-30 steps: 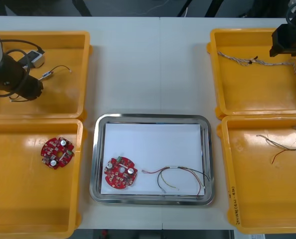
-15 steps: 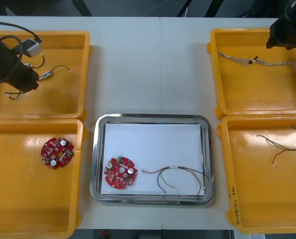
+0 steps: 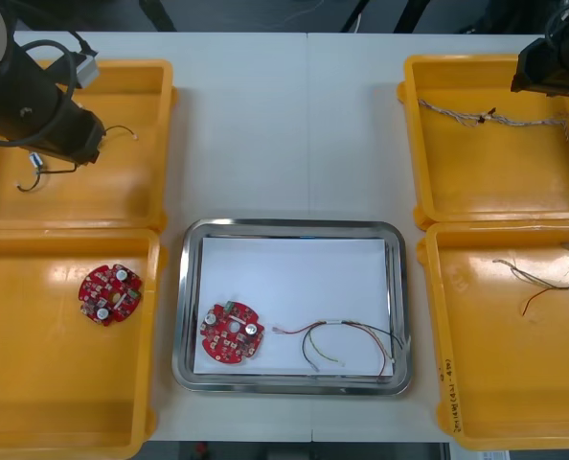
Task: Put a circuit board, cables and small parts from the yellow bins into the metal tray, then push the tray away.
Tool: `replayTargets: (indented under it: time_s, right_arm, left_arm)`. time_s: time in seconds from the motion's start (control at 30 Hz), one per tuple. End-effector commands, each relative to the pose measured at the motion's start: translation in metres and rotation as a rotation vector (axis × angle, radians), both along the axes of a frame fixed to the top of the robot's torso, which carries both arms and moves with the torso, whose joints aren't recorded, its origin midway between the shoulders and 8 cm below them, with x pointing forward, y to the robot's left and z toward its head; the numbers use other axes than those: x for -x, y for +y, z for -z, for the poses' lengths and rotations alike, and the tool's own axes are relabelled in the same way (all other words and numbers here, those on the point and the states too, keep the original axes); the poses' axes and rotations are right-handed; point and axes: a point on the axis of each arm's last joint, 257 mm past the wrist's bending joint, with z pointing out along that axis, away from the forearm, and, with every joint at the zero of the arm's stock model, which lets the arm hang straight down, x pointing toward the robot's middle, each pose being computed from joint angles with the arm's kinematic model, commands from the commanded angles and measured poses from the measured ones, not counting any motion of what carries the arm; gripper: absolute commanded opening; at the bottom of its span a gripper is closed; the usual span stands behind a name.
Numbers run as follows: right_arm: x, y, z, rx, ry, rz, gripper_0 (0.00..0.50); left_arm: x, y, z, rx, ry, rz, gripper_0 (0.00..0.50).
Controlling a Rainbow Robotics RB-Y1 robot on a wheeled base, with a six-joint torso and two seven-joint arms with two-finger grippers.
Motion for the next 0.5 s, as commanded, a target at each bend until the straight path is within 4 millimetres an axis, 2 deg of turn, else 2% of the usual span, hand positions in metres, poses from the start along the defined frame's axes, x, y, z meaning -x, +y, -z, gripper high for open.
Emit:
replayTargets:
  time_s: [0.03,0.23,0.4,0.5]
  right_arm:
    - [-0.023,0.012,-0.043,-0.051,-0.103,0.024,0.500]
    - [-0.032,0.014,-0.038,-0.022,-0.128,0.021,0.500]
    - [-0.041,0.019,-0.027,-0.020,-0.146,0.024,0.500]
    - [-0.044,0.018,-0.020,-0.028,-0.153,0.030,0.500]
  left_arm:
    - [0.004,-0.037,-0.033,0.027,-0.059,0.006,0.000]
    - [0.027,-0.070,-0.040,0.063,-0.048,-0.018,0.000]
    - [0.034,-0.109,-0.052,0.110,-0.103,0.008,0.000]
    - [0.043,-0.133,-0.049,0.107,-0.113,0.033,0.000]
